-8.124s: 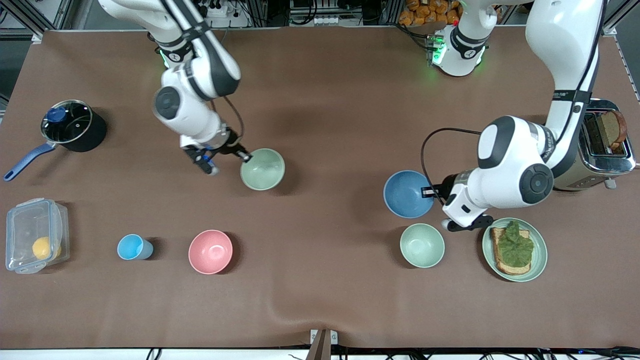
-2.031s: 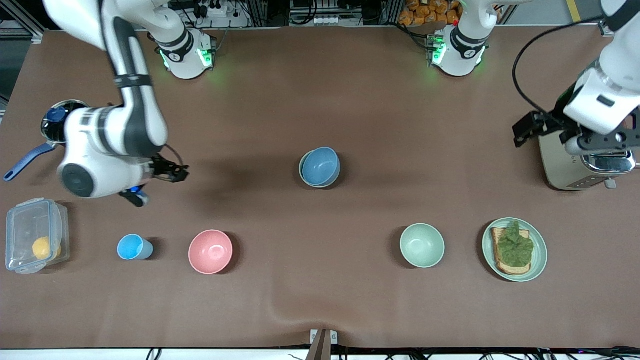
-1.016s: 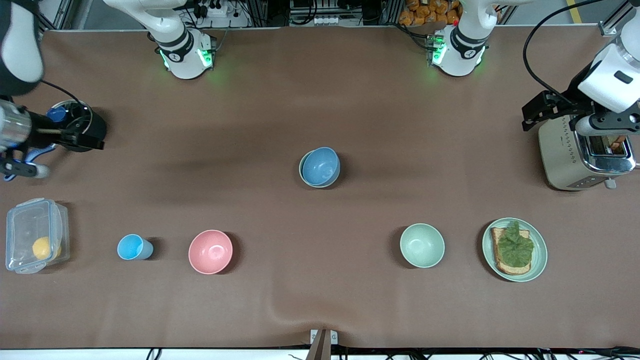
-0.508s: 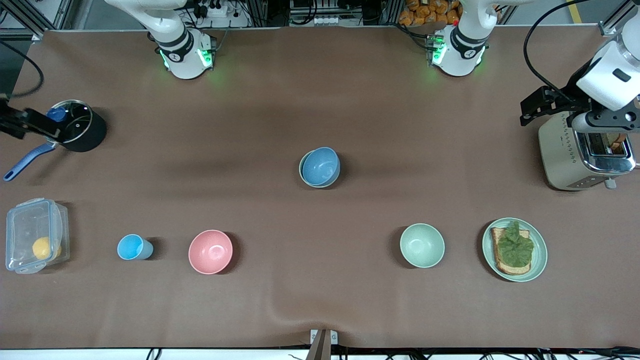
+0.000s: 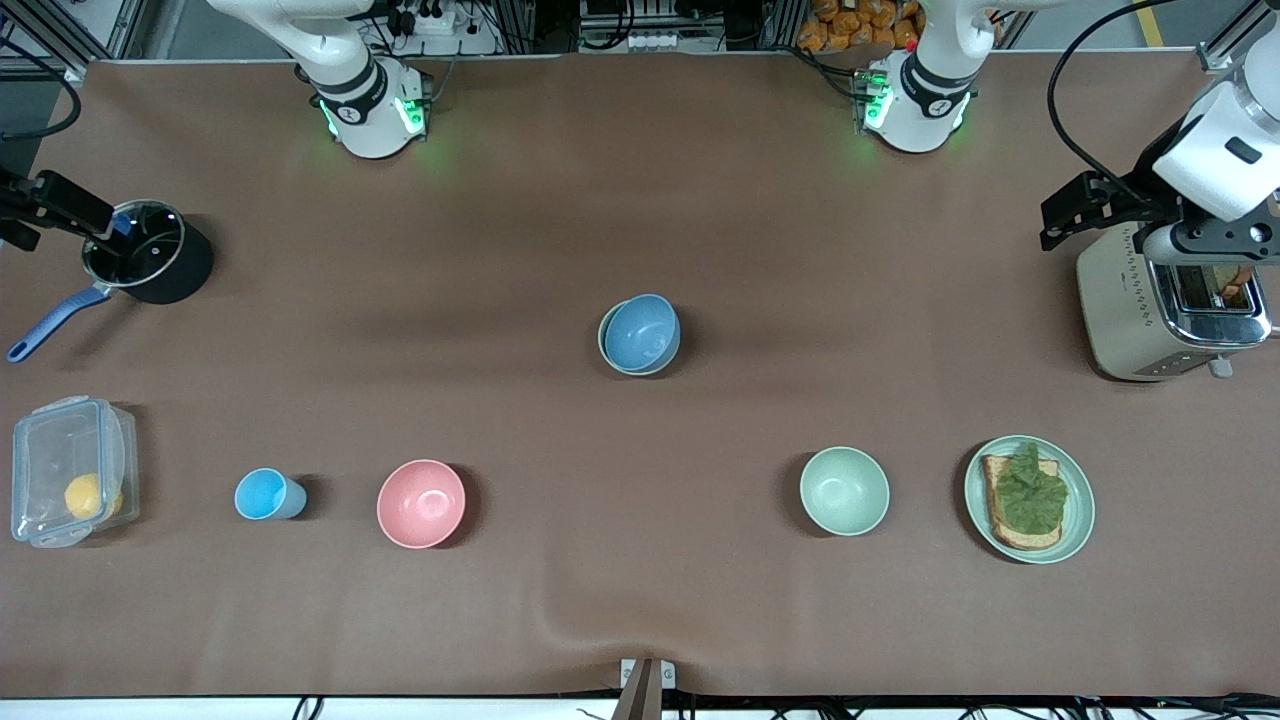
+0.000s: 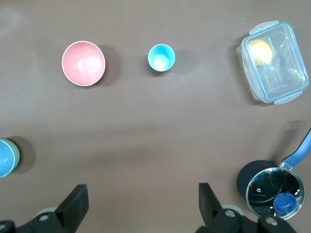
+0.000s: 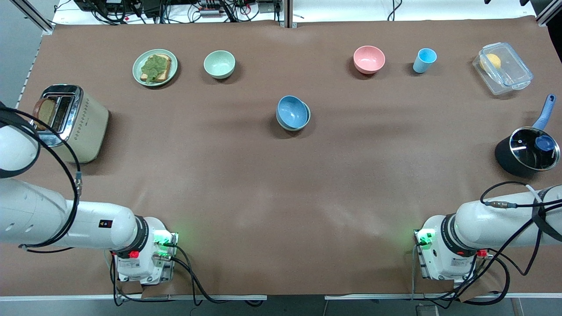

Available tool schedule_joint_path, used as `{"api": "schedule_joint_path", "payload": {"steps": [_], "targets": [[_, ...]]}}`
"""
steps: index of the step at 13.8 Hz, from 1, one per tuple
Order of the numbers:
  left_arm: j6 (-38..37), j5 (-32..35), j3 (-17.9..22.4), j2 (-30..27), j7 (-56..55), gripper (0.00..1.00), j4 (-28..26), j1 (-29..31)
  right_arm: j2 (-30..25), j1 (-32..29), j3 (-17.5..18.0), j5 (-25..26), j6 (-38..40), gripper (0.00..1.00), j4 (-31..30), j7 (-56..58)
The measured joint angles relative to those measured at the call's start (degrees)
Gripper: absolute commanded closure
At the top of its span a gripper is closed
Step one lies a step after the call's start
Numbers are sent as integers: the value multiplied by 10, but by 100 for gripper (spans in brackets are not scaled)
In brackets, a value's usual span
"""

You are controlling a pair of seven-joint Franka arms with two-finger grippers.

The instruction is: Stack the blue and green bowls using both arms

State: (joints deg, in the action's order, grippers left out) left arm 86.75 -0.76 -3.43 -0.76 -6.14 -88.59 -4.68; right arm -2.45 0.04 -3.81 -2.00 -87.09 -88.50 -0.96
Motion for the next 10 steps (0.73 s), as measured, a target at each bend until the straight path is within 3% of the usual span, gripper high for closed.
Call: {"api": "schedule_joint_path", "payload": {"steps": [10], "targets": [[0, 0, 6, -1, -12, 0, 2, 2, 0, 3, 2, 14, 0, 0, 2, 12]]}}
